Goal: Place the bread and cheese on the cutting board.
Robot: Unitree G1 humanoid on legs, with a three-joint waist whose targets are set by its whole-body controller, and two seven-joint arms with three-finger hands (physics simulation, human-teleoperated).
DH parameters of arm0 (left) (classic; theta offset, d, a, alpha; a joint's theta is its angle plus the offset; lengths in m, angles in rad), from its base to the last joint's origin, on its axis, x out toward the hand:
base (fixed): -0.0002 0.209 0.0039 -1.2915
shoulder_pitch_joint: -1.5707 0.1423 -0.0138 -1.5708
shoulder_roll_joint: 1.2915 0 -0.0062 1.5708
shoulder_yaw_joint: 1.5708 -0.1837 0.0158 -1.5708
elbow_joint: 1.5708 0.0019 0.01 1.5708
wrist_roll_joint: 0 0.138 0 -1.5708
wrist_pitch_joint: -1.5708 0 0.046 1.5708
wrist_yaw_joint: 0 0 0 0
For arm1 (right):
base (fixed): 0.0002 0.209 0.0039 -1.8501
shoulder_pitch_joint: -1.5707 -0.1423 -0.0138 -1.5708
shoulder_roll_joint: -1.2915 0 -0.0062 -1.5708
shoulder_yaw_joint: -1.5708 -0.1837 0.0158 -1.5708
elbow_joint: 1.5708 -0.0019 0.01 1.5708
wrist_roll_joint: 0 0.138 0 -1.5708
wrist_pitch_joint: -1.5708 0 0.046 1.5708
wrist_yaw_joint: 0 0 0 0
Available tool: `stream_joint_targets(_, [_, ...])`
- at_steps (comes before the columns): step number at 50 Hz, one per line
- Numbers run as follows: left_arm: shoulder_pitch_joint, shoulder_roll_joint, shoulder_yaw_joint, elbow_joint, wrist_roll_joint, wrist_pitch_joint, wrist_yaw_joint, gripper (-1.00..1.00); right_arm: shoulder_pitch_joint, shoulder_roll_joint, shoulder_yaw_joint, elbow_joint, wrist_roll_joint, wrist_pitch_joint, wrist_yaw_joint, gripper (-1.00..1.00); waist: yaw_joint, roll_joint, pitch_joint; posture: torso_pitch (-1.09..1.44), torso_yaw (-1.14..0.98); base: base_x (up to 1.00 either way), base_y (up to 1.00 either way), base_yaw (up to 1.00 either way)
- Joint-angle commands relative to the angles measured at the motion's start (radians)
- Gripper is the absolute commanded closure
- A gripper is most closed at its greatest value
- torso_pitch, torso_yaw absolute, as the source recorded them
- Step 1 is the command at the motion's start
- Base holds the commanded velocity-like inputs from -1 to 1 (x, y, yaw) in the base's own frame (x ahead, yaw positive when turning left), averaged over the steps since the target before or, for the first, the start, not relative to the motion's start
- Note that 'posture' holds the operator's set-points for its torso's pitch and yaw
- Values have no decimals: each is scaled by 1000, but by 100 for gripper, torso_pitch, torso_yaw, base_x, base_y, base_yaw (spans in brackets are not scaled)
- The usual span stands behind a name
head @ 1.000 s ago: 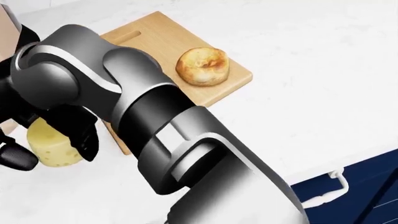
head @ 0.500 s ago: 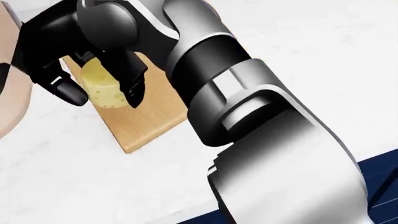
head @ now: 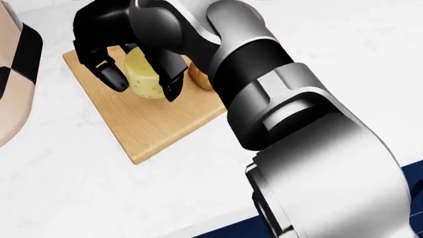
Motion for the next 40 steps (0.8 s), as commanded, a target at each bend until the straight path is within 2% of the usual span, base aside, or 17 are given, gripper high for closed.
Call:
stream_joint_targets(1, [-18,22,18,-15,2,-21,-1,-100,-45,-10,-12,-46,7,-1,-36,100,0,8,-28,0,0,0,0,0])
stream_joint_targets(11, [-14,17,21,-17,5,-22,-5,-100,-31,-4,-19,-45,-11,-8,-67,100,1,7,-29,0,0,0,0,0])
stream_joint_targets(18, [-11,17,25,-16,4,-22,-8,-100,-16,-5,-14,-42,-43,4,-130,100,3,5,-29,0,0,0,0,0])
stream_joint_targets(33, [-5,9,23,-16,14,-28,-15,-100,8,-10,-22,-42,-56,16,-109,100,4,2,-30,0,0,0,0,0])
stream_joint_targets(35, [-6,10,24,-16,14,-27,-15,-100,9,-12,-23,-42,-57,15,-107,95,4,2,-30,0,0,0,0,0])
stream_joint_targets(38, [-4,8,25,-19,13,-25,-15,-100,9,-12,-24,-42,-55,12,-102,44,4,2,-30,0,0,0,0,0])
stream_joint_targets(40, [-4,9,27,-20,12,-24,-15,-100,8,-12,-26,-42,-54,13,-101,1,4,2,-30,0,0,0,0,0])
